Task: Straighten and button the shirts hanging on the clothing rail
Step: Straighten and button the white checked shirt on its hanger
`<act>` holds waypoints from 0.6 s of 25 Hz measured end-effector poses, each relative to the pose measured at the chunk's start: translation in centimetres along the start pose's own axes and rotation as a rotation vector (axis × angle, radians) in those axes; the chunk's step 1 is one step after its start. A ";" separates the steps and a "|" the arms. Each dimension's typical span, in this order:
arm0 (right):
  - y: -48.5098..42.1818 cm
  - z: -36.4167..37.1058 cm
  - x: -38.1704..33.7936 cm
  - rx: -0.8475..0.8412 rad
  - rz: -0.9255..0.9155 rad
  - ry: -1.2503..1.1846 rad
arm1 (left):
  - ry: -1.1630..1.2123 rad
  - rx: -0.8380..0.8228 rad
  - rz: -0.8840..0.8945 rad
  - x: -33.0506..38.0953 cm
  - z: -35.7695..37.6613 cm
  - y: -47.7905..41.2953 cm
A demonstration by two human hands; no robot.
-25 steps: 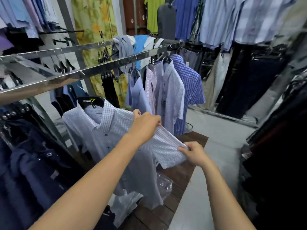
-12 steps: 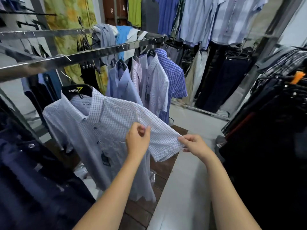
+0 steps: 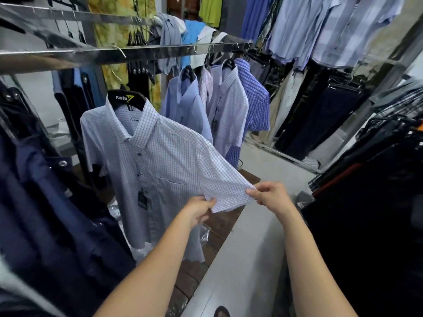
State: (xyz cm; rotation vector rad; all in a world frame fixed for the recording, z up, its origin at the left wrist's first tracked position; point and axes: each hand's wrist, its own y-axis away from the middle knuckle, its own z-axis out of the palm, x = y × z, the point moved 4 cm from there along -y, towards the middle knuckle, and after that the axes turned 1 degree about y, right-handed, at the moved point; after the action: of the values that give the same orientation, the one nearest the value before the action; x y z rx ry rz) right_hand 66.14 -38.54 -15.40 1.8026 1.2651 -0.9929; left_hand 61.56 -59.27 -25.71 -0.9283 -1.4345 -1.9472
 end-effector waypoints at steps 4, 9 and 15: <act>-0.8 -0.3 1.0 0.012 0.029 0.007 | 0.162 -0.054 -0.024 -0.9 0.1 0.5; -1.0 -0.2 1.4 0.032 0.039 0.137 | -0.001 0.038 0.037 -1.0 -0.7 0.7; -0.6 0.9 0.2 0.030 -0.003 0.292 | -0.844 0.362 0.375 7.0 -2.3 6.0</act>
State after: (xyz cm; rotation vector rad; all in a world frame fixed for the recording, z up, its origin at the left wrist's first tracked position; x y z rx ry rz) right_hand 65.45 -39.14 -16.04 2.0235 1.4332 -0.7722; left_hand 61.30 -63.39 -17.18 -1.7889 -1.7829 -0.9853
